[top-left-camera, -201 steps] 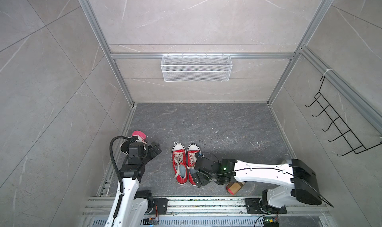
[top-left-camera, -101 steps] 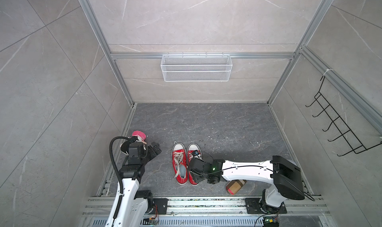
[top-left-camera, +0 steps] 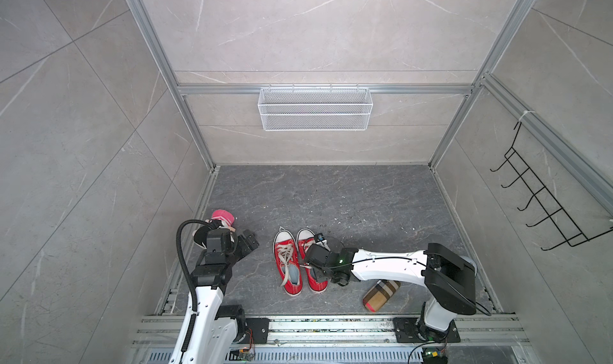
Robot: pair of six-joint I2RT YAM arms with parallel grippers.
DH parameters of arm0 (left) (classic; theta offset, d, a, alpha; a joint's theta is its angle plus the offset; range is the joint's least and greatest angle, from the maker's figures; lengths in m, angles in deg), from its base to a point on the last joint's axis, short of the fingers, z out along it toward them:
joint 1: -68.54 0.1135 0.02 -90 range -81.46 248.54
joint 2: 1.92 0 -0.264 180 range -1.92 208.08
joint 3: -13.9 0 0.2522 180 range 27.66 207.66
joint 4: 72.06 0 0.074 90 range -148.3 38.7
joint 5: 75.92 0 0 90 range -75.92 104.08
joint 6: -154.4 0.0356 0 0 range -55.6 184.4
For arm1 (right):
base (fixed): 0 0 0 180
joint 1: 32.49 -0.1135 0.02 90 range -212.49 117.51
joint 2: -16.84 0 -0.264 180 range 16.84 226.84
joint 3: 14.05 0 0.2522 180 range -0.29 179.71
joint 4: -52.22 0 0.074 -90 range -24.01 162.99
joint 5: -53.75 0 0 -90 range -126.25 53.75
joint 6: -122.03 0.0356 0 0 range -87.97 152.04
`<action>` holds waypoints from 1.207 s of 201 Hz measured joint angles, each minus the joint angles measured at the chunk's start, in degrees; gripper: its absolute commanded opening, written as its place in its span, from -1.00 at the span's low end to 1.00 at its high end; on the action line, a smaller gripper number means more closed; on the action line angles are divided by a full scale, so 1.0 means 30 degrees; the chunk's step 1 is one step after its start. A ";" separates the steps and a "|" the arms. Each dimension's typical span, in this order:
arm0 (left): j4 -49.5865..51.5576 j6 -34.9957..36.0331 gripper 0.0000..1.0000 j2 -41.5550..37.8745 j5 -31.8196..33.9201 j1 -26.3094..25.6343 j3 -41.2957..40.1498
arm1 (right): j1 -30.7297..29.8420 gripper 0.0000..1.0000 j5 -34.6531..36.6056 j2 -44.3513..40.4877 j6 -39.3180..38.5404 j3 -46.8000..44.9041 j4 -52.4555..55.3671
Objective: Remove the insole from the shoe
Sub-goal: Pick up the shoe at the center of the board, then place the shoe at the center of the board.
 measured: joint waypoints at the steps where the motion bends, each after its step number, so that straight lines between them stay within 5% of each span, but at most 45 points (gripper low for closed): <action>1: 0.0007 0.0000 0.99 0.0000 -0.0007 0.0000 0.0007 | 0.0029 -1.00 0.0007 -0.0036 -0.0029 0.0000 0.0015; 60: 0.0029 0.0066 0.99 0.0007 -0.0036 0.0000 0.0437 | 0.3861 -1.00 0.0015 -0.2973 -0.3206 0.0117 0.0678; 142: 0.0073 0.0291 0.97 0.0568 -0.0474 0.0000 0.0794 | 0.8619 -1.00 -0.2907 -0.0816 -0.6623 0.1508 0.0051; 201: 0.0204 0.0707 0.85 0.1333 -0.1953 0.0000 0.1268 | 0.9027 -0.22 -0.4590 -0.0568 -0.7431 0.1508 -0.0124; 242: 0.0240 0.0889 0.63 0.1858 -0.3752 0.0000 0.1268 | 0.9085 0.02 -0.4816 -0.3716 -0.8021 0.1209 0.0386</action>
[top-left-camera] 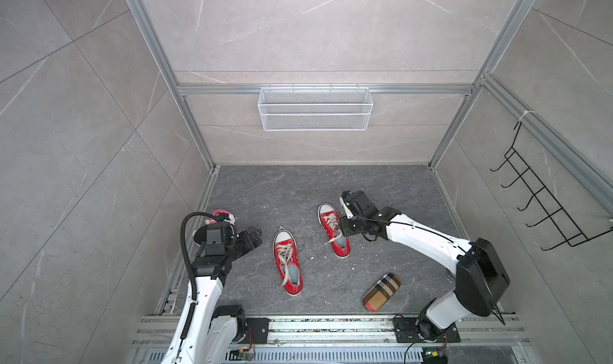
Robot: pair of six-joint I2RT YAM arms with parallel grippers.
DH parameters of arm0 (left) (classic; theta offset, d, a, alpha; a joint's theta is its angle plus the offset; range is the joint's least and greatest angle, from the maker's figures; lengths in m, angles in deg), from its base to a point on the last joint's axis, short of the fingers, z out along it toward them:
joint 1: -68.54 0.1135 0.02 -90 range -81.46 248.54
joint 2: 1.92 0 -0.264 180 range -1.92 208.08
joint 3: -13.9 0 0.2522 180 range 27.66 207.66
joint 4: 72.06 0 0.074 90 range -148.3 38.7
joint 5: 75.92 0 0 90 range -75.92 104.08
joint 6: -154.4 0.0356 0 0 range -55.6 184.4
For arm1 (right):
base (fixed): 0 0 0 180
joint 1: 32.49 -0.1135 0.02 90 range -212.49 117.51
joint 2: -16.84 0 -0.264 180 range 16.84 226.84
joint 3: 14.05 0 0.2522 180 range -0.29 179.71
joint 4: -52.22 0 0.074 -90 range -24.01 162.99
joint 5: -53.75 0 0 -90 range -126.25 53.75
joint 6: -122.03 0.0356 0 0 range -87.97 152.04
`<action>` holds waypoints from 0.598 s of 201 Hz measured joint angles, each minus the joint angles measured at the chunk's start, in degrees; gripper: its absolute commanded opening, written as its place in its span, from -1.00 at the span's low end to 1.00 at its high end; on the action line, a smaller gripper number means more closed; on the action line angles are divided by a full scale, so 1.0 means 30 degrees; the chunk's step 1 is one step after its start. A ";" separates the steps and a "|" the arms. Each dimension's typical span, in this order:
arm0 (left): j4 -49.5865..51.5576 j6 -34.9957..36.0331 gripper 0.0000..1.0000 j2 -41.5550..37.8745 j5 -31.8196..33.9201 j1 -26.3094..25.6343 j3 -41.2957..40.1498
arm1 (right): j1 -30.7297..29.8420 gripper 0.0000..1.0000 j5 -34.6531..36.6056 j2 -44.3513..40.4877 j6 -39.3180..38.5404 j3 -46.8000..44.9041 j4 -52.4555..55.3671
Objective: Remove the insole from the shoe
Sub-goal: Place the shoe at the center of the board, then untie the shoelace on the shoe.
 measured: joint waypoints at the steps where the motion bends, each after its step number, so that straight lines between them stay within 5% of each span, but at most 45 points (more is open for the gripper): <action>1: -0.0015 0.0000 0.63 0.0022 -0.0080 0.0000 0.0000 | 0.0000 0.03 -0.0007 -0.0080 -0.0022 0.0000 0.0015; 49: -0.1770 -0.0794 0.34 0.1326 -0.3759 -0.0750 -0.0197 | 0.0699 0.10 -0.1858 -0.2390 -0.1443 -0.0066 0.0991; 120: -0.4277 -0.1552 0.39 0.7963 -0.4153 -0.9231 0.1931 | 0.2404 0.21 -0.4546 -0.1719 -0.1137 -0.0882 0.0313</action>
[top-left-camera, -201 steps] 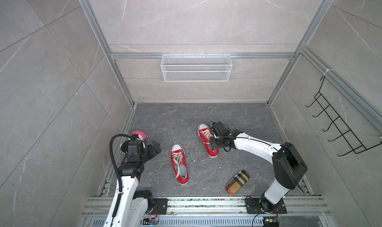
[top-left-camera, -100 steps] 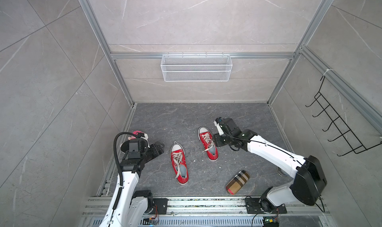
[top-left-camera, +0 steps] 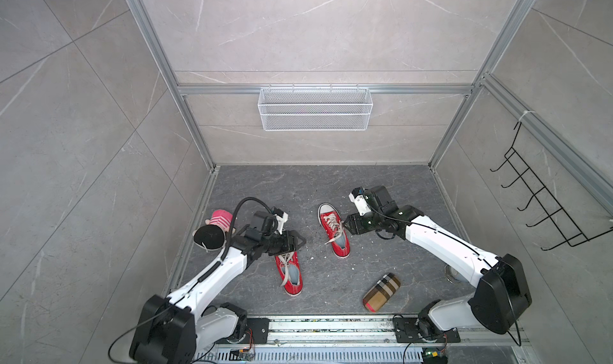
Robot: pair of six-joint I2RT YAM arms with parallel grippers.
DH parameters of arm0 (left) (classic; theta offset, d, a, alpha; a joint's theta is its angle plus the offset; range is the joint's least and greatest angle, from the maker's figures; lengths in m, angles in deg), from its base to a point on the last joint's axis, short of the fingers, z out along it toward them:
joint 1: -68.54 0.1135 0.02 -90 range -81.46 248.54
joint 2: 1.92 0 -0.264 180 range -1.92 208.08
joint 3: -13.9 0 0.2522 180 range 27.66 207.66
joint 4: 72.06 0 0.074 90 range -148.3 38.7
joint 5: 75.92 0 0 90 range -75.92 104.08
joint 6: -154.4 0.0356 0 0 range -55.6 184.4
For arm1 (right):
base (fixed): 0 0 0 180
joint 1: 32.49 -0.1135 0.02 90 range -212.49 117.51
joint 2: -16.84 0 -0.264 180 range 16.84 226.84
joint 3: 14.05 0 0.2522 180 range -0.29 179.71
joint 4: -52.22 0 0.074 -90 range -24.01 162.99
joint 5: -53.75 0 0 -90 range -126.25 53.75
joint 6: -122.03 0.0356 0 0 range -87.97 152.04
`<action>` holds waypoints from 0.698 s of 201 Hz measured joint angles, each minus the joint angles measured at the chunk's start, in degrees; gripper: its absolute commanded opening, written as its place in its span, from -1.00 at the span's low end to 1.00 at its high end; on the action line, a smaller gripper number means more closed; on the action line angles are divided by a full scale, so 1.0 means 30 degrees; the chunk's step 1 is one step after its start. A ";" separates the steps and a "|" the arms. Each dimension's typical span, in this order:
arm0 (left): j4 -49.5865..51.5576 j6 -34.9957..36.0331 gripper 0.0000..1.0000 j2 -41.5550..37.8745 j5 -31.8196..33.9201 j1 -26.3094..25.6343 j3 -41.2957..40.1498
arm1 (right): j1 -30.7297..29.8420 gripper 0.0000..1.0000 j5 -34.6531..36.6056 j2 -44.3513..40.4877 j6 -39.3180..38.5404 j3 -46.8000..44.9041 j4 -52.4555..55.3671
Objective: Remove the insole from the shoe
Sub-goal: Untie the shoelace on the shoe.
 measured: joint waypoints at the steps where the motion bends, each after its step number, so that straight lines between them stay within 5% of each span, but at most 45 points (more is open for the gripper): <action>1: -0.0015 0.0000 0.39 0.0080 0.0015 -0.0051 0.0044 | 0.0029 0.21 -0.0007 0.0000 0.0022 -0.0044 -0.0015; 57: -0.2871 -0.1348 0.46 0.5479 -0.0029 -0.2018 0.1843 | 0.0940 0.22 -0.0641 -0.0925 0.0503 -0.1909 -0.0437; 140: -0.7315 -0.3045 0.68 0.8757 -0.1865 -0.2419 0.2295 | 0.1494 0.23 -0.1647 -0.1326 0.0495 -0.2659 -0.0583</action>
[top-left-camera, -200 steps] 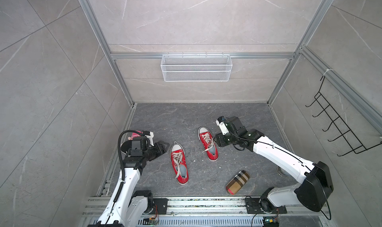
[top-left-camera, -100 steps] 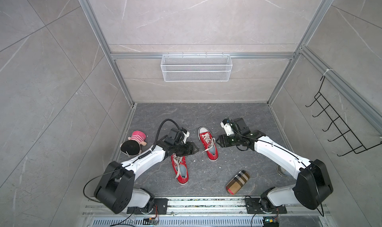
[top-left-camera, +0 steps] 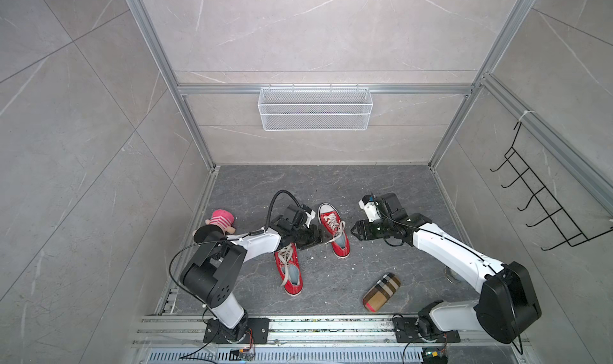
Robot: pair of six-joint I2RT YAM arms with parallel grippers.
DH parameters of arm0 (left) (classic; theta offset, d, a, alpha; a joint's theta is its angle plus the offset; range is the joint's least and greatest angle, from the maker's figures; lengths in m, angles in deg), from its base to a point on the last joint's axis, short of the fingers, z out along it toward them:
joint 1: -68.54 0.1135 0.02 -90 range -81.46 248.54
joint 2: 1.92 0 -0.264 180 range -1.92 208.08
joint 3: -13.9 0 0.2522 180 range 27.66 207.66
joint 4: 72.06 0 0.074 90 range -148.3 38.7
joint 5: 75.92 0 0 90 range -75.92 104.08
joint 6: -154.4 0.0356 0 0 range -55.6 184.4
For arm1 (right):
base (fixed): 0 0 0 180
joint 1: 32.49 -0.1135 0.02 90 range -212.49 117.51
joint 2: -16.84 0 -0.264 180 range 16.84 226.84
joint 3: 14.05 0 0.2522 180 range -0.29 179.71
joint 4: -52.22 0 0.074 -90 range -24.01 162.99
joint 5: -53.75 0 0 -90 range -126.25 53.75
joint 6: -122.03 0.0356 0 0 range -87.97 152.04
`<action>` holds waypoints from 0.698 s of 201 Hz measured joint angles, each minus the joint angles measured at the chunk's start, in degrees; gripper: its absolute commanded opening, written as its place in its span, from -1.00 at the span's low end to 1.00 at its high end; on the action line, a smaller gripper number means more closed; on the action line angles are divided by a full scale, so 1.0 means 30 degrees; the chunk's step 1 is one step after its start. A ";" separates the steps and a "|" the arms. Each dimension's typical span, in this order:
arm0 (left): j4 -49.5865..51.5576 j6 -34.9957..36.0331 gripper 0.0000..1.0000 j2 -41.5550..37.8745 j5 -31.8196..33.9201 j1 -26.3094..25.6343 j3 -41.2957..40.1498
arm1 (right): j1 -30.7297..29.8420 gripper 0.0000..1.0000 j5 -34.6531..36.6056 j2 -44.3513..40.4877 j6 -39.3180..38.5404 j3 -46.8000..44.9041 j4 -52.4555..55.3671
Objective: Remove the insole from the shoe
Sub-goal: Untie the shoelace on the shoe.
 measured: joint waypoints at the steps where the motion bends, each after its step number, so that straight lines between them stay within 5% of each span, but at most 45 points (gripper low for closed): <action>1: -0.0029 -0.0015 0.68 0.0036 -0.0022 0.0000 0.0007 | 0.0015 0.23 -0.0007 0.0000 -0.0007 0.0000 0.0000; 98: -0.1341 -0.0780 0.47 0.1341 -0.2339 -0.0095 0.0612 | 0.0233 0.24 -0.0554 0.0000 -0.0007 -0.0029 -0.0131; 140: -0.1137 -0.0743 0.20 0.1472 -0.2834 -0.0168 0.0648 | 0.0335 0.24 -0.0561 0.0000 -0.0007 -0.0029 -0.0131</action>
